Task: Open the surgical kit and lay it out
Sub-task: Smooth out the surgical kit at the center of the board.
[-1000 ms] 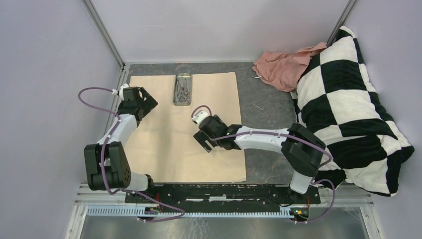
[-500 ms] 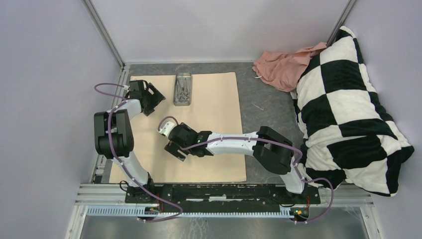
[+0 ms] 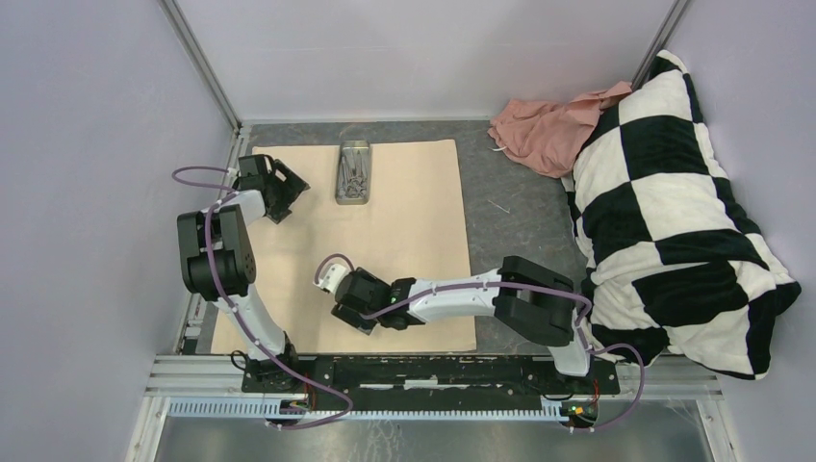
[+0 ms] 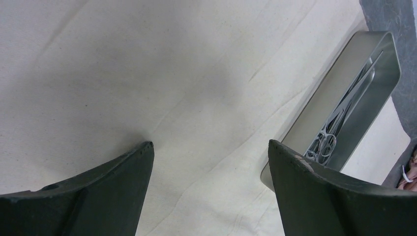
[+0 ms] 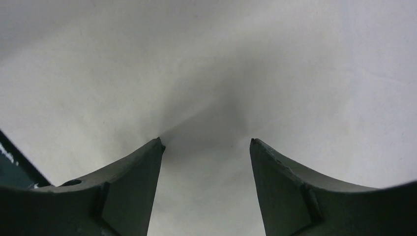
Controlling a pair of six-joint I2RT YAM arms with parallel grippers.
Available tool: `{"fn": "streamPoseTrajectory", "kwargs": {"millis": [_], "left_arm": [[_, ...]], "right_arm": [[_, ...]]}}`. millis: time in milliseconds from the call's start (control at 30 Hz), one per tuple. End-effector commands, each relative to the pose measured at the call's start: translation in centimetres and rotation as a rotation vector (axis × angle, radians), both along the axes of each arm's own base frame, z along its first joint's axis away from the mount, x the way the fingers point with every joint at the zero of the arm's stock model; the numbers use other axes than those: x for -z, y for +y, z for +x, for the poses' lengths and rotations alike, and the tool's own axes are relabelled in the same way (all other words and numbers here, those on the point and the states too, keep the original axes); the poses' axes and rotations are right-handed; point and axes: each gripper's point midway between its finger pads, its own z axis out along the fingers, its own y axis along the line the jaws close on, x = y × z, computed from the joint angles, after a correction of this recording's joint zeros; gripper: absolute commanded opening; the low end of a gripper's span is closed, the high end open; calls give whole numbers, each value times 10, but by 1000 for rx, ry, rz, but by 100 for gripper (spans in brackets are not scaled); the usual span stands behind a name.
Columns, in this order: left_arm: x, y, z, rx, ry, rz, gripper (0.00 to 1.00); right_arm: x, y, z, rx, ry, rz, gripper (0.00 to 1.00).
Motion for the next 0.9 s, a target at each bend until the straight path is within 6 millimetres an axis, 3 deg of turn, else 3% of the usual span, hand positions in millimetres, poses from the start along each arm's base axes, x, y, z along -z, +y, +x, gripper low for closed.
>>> {"fn": "streamPoseTrajectory", "kwargs": {"millis": [0,167,267,367,633,867], "left_arm": [[37,16,-13,-62,118,7,94],[36,20,-13,-67,121,24,94],[35,16,-11,-54,111,9,94],[37,13,-11,-50,111,-10,94],[34,9,-11,-62,105,-48,94],[35,11,-14,-100,108,-55,95]], "right_arm": [[2,-22,-26,-8,33,-27,73],[-37,-14,-26,-10,26,81,74],[-62,-11,-8,19,-22,132,78],[-74,-12,19,77,-52,157,82],[-58,-8,71,196,-84,90,77],[-18,-13,62,186,-32,26,59]]}}
